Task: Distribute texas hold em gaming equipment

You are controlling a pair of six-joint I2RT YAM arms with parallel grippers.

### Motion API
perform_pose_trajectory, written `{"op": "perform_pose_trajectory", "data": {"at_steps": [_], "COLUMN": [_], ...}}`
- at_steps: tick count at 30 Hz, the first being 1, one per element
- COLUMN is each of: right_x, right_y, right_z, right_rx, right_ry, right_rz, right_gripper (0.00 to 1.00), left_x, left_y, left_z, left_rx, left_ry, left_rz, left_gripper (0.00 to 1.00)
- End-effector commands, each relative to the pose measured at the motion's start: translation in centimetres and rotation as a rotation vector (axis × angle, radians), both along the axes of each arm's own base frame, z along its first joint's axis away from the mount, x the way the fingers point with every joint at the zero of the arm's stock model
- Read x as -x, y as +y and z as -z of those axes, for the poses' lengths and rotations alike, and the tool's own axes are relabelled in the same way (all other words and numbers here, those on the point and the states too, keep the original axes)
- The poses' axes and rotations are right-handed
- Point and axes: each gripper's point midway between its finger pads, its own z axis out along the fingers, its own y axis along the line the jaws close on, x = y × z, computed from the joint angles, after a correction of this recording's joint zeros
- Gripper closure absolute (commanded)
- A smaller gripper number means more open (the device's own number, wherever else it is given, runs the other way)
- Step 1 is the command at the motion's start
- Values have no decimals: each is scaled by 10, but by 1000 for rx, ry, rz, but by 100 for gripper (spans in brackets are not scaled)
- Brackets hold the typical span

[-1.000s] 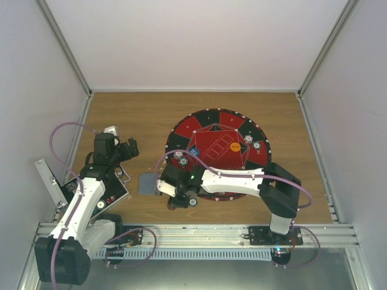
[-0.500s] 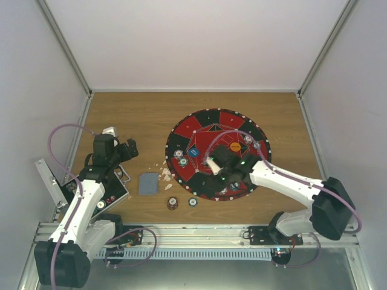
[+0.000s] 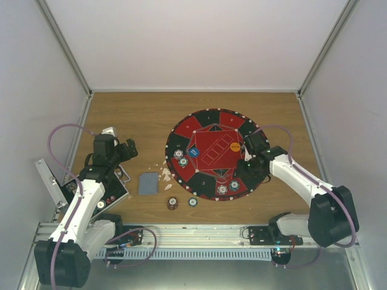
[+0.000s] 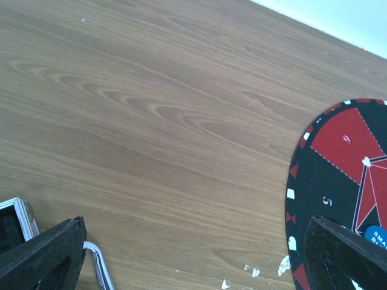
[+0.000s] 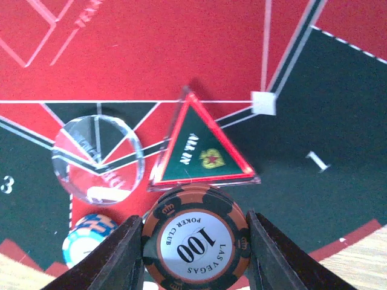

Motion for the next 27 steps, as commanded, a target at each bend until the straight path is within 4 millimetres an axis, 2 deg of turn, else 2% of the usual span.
{"op": "perform_pose_trajectory", "data": {"at_steps": [1,10,19,24,27], "right_x": [4,28,26,25,22], "right_y": [-18,-22,-29,-31,-36], "right_z": [11,30,34,33,24], "right_rx": [18,-12,20,27,44], "right_ry": [67,155,141,131,98], "right_rz": [97,200,246,264,268], "right_gripper": [60,60,59,47,35], "left_x": [1,-1,-4,-4,-4], "left_y": [5,6,2,0,-1], "left_z": [2,6,12,14,13], "left_rx": [-11,-15,-3,3,4], "left_ry": [-2,8,25,29,27], "left_rz": [-30,-37,-14,-5,-2], "left_gripper": [1,1,1,1,1]}}
